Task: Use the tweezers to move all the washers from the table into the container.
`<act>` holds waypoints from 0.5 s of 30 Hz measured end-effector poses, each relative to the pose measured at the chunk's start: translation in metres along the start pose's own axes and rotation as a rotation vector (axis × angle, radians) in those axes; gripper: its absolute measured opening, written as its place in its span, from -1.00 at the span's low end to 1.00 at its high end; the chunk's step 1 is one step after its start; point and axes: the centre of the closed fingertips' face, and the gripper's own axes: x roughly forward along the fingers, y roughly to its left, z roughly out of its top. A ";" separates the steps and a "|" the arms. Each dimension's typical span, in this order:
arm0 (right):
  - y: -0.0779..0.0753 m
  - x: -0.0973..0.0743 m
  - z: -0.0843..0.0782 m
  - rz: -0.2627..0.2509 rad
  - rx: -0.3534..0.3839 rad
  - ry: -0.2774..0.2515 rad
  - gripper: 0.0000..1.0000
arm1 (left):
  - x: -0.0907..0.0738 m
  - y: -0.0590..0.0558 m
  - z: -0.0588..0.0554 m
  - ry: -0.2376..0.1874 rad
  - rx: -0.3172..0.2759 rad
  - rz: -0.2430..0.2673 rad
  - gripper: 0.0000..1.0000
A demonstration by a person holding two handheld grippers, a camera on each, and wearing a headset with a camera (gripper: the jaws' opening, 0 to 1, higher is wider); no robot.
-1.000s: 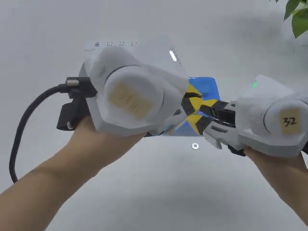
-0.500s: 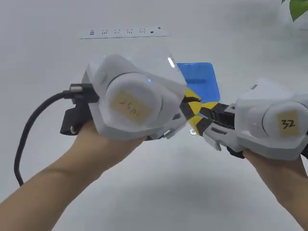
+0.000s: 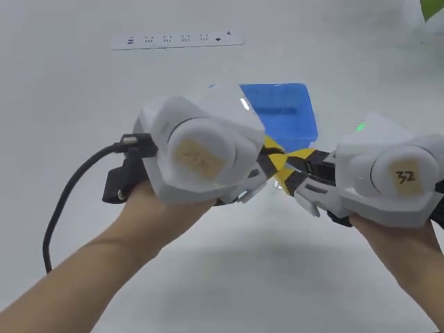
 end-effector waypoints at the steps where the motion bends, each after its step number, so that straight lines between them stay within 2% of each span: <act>1: 0.000 0.000 -0.001 0.001 0.001 0.000 -0.81 | 0.001 0.000 -0.001 0.002 -0.003 0.002 -1.00; 7: 0.000 0.003 -0.006 0.019 -0.007 0.015 -0.83 | 0.003 0.001 0.001 -0.001 -0.020 0.000 -1.00; 9: -0.001 0.006 -0.011 0.054 -0.041 0.036 -0.82 | 0.004 0.001 0.001 0.003 -0.018 -0.004 -1.00; 12: -0.004 0.012 -0.020 0.110 -0.047 0.075 -0.85 | 0.005 0.002 0.002 0.009 -0.009 -0.016 -1.00; 15: -0.005 0.018 -0.024 0.135 -0.058 0.089 -0.84 | 0.007 0.003 0.003 0.021 0.022 -0.015 -1.00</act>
